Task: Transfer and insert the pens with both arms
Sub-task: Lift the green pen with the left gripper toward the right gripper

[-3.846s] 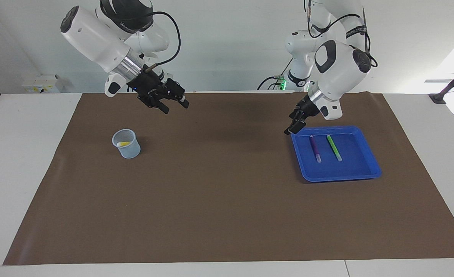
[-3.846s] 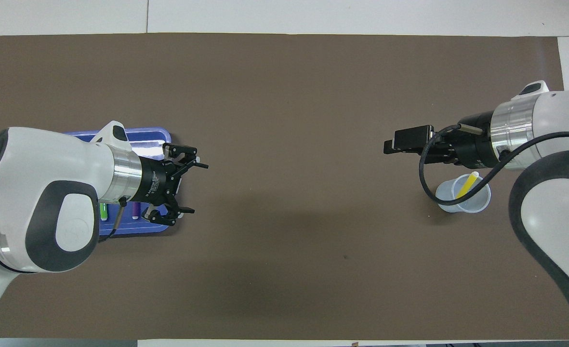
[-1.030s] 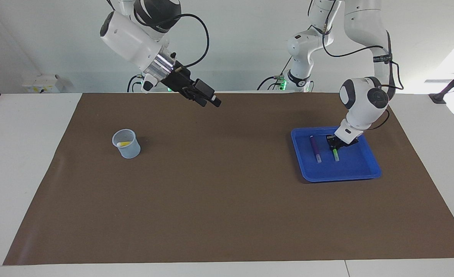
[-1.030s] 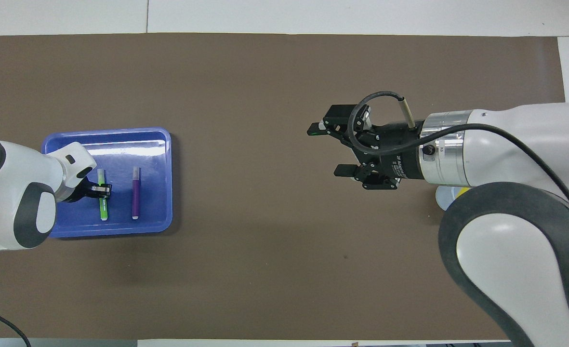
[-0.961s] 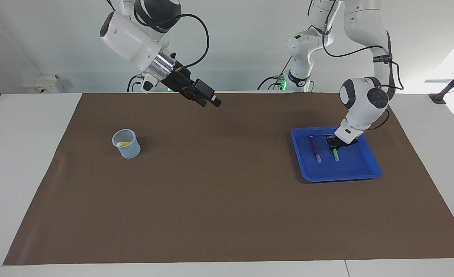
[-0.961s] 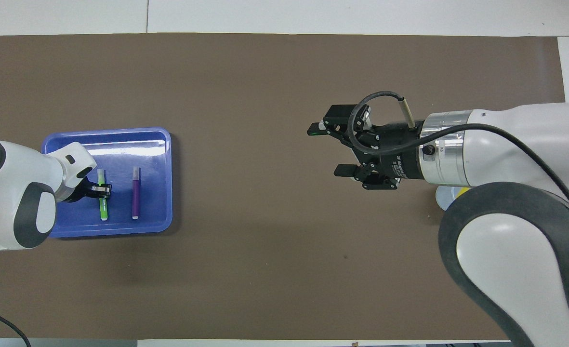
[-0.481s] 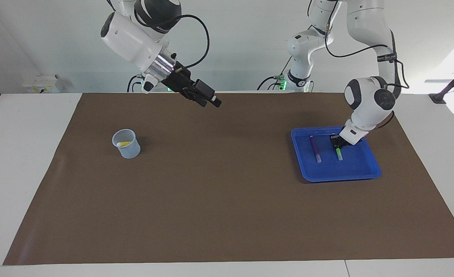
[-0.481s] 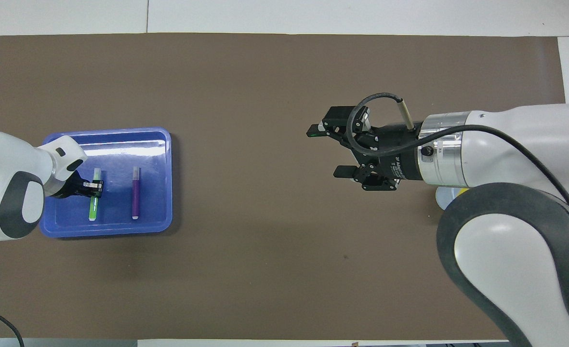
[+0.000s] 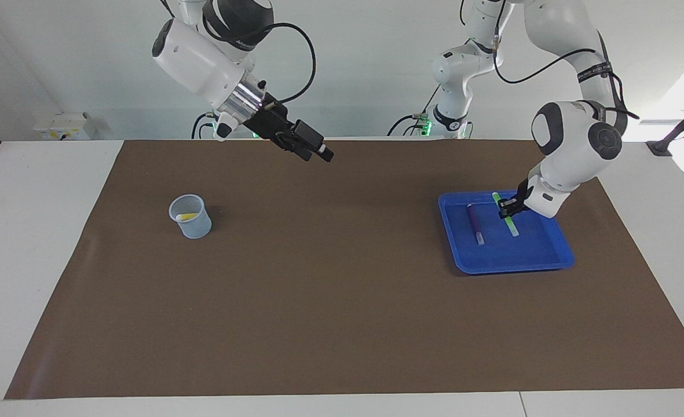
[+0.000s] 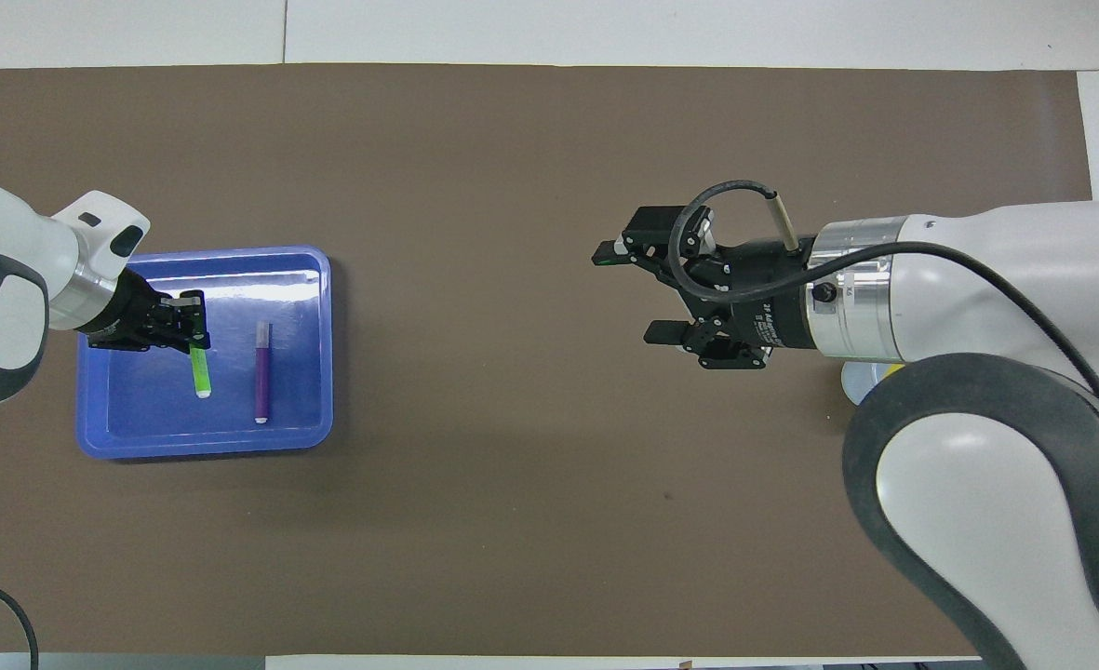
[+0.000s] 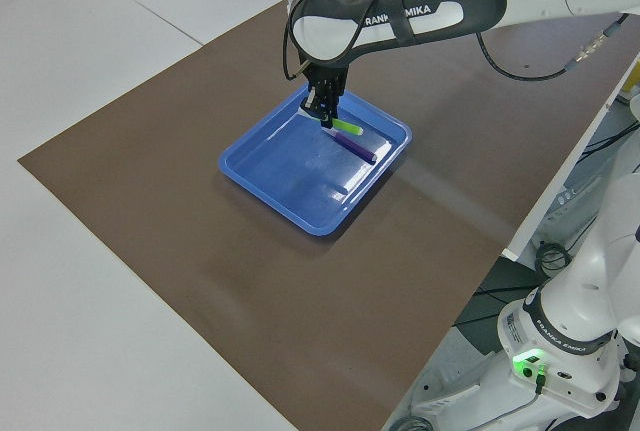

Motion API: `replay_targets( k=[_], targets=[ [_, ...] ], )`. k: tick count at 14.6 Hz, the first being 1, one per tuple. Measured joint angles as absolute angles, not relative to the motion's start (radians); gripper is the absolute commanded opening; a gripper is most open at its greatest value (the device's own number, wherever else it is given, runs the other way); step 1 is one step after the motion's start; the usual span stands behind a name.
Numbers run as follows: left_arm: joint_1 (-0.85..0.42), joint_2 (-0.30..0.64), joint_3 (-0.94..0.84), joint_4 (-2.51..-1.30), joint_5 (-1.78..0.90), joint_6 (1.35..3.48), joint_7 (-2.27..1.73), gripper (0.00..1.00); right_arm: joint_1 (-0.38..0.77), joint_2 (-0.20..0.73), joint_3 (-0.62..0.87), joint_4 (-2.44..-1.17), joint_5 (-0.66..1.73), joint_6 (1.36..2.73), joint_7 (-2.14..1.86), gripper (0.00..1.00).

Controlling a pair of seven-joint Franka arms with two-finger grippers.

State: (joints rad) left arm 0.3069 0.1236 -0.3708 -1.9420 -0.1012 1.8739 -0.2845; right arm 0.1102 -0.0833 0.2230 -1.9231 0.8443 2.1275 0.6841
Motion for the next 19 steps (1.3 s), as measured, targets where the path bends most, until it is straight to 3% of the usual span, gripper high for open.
replay_targets(
  k=[3, 8, 19],
  targets=[
    [0.233, 0.123, -0.373, -1.824, -0.267, 1.784, -0.688, 0.0, 0.11, -0.084, 0.223, -1.925, 0.844, 2.128, 0.683, 1.0],
    [0.174, 0.118, -0.416, -1.797, -0.523, 1.771, -1.265, 0.0, 0.112, -0.084, 0.223, -1.927, 0.844, 2.128, 0.675, 1.0],
    [0.139, 0.092, -0.582, -1.847, -0.894, 1.954, -1.684, 0.0, 0.214, -0.111, 0.226, -2.001, 0.844, 2.28, 0.566, 1.0]
  ],
)
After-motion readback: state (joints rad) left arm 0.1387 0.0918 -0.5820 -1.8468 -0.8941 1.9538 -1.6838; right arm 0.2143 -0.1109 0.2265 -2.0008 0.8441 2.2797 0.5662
